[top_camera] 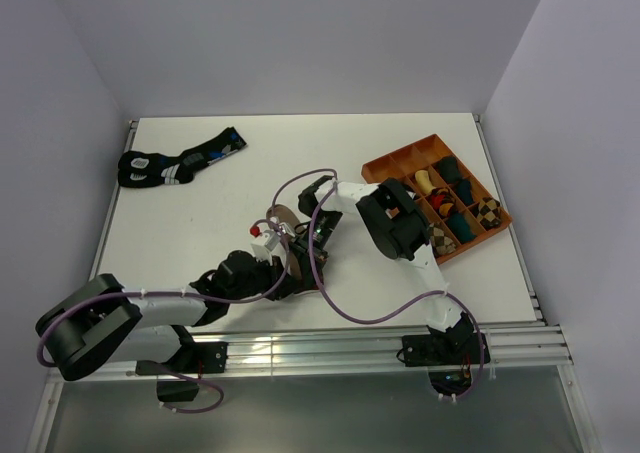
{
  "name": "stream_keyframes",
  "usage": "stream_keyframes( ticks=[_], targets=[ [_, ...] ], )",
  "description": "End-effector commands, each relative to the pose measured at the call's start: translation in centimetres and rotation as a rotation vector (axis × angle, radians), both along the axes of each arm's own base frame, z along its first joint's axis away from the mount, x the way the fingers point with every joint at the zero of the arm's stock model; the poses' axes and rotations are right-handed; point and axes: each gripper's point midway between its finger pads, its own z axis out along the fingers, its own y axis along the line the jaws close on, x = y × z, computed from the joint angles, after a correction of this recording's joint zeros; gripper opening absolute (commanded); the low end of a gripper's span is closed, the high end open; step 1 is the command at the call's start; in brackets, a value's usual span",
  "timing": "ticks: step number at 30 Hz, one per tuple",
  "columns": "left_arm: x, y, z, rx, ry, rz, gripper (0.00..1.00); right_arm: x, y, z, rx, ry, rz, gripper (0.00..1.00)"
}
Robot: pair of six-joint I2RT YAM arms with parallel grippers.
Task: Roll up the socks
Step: Roll the sock at the center of the board.
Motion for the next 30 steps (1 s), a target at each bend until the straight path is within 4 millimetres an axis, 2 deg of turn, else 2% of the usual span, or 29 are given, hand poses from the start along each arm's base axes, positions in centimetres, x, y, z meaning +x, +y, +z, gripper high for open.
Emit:
stream_keyframes(
  ticks=[1, 3, 4, 8, 9, 13, 19, 23, 27, 28, 30],
  targets=[
    [0.2, -0.6, 1.4, -0.032, -0.037, -0.017, 0.13, 0.7, 0.5, 0.3, 0.017, -0.009, -0.019, 0.19],
    [0.1, -0.6, 1.5, -0.031, -0.03, -0.022, 0.03, 0.8, 0.5, 0.3, 0.01, -0.014, -0.025, 0.22],
    [0.1, -0.7, 1.7, -0.031, -0.032, -0.024, 0.0, 0.9, 0.6, 0.2, 0.015, -0.032, -0.024, 0.27],
    [-0.2, -0.8, 2.0, -0.027, -0.005, -0.033, 0.0, 1.6, 0.7, 0.3, -0.003, -0.102, -0.051, 0.46],
    [-0.1, -0.8, 2.1, -0.026, -0.001, -0.03, 0.0, 2.0, 0.8, 1.0, 0.009, -0.135, -0.06, 0.48],
    [-0.4, -0.3, 1.6, 0.021, 0.045, -0.021, 0.0, 3.3, 1.1, 1.5, 0.013, -0.251, -0.107, 0.55],
    [-0.6, -0.4, 1.2, 0.05, 0.092, -0.016, 0.0, 6.5, 1.1, 3.1, -0.027, -0.456, -0.219, 0.58],
    [-0.6, -0.8, 0.8, 0.053, 0.123, -0.017, 0.0, 8.5, 0.5, 3.8, -0.062, -0.527, -0.314, 0.58],
    [-0.6, -1.1, 0.6, 0.064, 0.162, -0.016, 0.0, 10.3, -1.0, 4.4, -0.086, -0.593, -0.403, 0.53],
    [-0.4, -1.3, 0.9, 0.064, 0.165, -0.014, 0.0, 11.4, -1.5, 4.5, -0.09, -0.62, -0.438, 0.5],
    [-0.5, -1.3, 0.6, 0.082, 0.203, -0.006, 0.0, 11.8, -2.4, 5.1, -0.086, -0.649, -0.47, 0.46]
  ],
)
